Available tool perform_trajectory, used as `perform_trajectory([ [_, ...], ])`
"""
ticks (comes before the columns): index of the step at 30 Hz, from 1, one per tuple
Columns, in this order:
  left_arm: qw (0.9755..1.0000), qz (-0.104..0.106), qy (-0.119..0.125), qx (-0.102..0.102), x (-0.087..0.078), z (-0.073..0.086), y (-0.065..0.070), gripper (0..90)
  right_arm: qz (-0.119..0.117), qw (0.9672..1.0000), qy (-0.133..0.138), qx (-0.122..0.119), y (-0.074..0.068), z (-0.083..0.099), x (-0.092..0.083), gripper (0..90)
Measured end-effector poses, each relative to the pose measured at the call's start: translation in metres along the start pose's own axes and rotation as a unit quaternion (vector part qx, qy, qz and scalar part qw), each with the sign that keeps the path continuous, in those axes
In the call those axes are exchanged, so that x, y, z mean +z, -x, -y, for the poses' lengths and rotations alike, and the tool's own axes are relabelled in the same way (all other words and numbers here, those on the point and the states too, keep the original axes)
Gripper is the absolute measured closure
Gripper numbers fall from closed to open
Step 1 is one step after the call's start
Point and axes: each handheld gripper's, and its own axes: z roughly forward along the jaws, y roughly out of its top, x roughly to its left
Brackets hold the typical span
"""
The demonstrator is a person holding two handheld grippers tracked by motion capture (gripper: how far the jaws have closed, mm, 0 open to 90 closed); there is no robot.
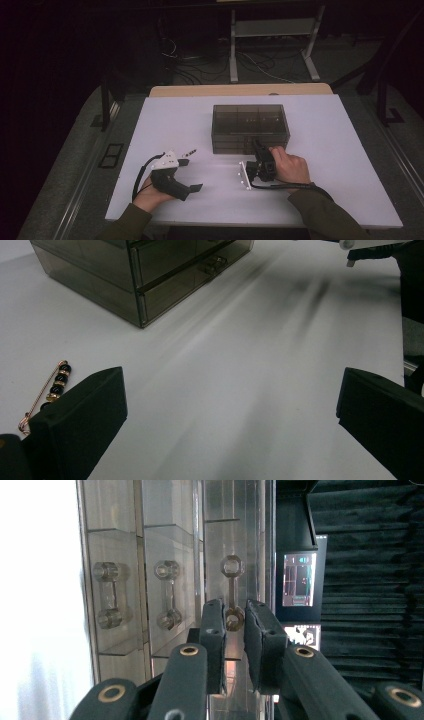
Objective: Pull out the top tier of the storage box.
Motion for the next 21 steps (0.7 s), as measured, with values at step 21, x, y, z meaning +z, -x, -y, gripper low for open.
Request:
perform_trajectory([
  [21, 1.0, 0.0, -0.001, 0.002, -0.0006, 0.0, -0.0007, 0.0, 0.003, 1.0, -0.002, -0.005, -0.0015, -0.002, -0.0058, 78.9],
])
